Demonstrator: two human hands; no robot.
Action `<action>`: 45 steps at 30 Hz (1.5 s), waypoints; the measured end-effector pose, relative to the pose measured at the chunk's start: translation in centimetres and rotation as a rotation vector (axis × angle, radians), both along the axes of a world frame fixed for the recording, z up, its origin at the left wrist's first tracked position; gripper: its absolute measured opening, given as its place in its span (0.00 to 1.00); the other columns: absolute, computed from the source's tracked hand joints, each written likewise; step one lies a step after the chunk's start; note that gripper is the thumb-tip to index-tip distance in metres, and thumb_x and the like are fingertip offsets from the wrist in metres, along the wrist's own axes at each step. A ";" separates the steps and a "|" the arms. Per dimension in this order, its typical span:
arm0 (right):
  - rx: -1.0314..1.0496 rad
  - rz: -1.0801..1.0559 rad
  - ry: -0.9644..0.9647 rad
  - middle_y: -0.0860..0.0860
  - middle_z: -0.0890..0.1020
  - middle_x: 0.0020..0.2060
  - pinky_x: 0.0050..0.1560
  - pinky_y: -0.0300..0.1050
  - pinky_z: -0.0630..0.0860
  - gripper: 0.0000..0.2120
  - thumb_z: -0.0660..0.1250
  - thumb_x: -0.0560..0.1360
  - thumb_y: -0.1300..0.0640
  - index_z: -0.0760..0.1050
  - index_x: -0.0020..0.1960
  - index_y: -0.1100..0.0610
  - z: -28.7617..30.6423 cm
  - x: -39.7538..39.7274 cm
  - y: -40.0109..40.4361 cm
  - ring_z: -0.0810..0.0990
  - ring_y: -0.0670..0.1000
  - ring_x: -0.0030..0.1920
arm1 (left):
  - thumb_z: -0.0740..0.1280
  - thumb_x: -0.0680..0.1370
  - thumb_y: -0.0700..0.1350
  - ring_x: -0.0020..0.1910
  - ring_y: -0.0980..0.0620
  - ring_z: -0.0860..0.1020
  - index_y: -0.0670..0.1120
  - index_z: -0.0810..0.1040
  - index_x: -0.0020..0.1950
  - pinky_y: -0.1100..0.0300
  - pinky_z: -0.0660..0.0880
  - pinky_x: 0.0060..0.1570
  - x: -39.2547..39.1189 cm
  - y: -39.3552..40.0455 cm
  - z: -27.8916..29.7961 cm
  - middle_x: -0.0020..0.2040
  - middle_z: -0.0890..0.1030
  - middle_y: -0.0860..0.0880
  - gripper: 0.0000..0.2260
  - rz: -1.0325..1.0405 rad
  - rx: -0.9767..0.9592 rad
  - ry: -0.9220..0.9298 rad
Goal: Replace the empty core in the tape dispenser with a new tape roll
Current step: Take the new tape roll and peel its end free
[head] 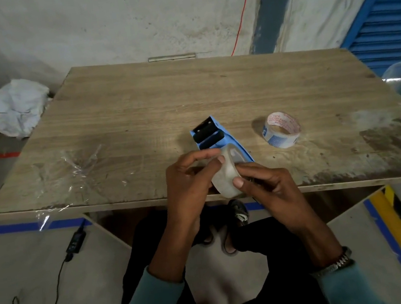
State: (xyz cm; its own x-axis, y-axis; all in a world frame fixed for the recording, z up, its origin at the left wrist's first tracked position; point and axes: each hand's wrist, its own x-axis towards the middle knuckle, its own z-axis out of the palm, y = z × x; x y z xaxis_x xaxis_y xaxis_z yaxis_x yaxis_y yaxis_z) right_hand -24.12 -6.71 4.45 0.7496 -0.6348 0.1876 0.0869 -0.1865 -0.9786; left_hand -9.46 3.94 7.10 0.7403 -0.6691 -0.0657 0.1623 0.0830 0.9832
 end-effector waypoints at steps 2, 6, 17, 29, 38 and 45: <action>0.077 0.005 -0.026 0.56 0.87 0.63 0.66 0.51 0.81 0.16 0.71 0.79 0.64 0.83 0.66 0.64 -0.6 -0.8 0.3 0.84 0.57 0.66 | 0.79 0.74 0.38 0.53 0.44 0.88 0.49 0.88 0.54 0.35 0.85 0.52 -0.4 0.2 0.2 0.54 0.85 0.49 0.10 0.006 0.015 0.021; 0.141 -0.008 -0.049 0.55 0.87 0.62 0.64 0.43 0.80 0.16 0.70 0.78 0.66 0.83 0.65 0.61 -1.3 -2.2 1.3 0.85 0.54 0.65 | 0.79 0.73 0.34 0.49 0.51 0.85 0.49 0.86 0.52 0.32 0.84 0.51 -1.1 0.5 -0.2 0.49 0.82 0.50 0.13 -0.012 0.032 0.060; 0.320 -0.137 -0.006 0.54 0.89 0.47 0.52 0.42 0.83 0.09 0.67 0.80 0.71 0.83 0.53 0.63 0.3 -2.9 1.9 0.88 0.51 0.50 | 0.78 0.73 0.31 0.46 0.51 0.85 0.46 0.83 0.59 0.47 0.85 0.48 -2.5 0.7 -0.7 0.50 0.82 0.48 0.18 -0.110 0.002 -0.046; 0.494 -0.357 0.109 0.52 0.91 0.40 0.43 0.49 0.85 0.16 0.70 0.82 0.53 0.90 0.38 0.48 2.4 -0.7 2.8 0.90 0.50 0.40 | 0.79 0.73 0.32 0.46 0.48 0.88 0.52 0.83 0.66 0.61 0.83 0.52 -2.5 2.2 -0.9 0.47 0.81 0.45 0.26 -0.349 0.054 -0.233; 0.416 -0.326 0.162 0.74 0.81 0.44 0.47 0.56 0.75 0.21 0.74 0.79 0.54 0.80 0.48 0.75 2.4 -1.0 2.5 0.78 0.59 0.42 | 0.81 0.71 0.32 0.46 0.53 0.88 0.50 0.83 0.68 0.68 0.79 0.49 -2.3 2.4 -0.4 0.50 0.84 0.49 0.28 -0.366 0.054 -0.342; 0.438 -0.209 0.196 0.57 0.90 0.45 0.52 0.50 0.83 0.04 0.76 0.77 0.59 0.89 0.46 0.56 3.2 -1.5 2.4 0.88 0.52 0.44 | 0.80 0.75 0.39 0.49 0.54 0.88 0.51 0.85 0.65 0.65 0.82 0.50 -1.9 2.8 0.2 0.49 0.85 0.54 0.20 -0.354 0.062 -0.394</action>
State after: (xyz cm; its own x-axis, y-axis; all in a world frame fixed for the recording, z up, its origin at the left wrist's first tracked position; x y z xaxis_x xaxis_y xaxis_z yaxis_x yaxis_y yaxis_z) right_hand -25.65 -4.31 7.64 0.5930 -0.7620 -0.2603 -0.1014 0.2500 -0.9629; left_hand -11.35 6.73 7.33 0.4465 -0.8860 0.1250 -0.2131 0.0303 0.9766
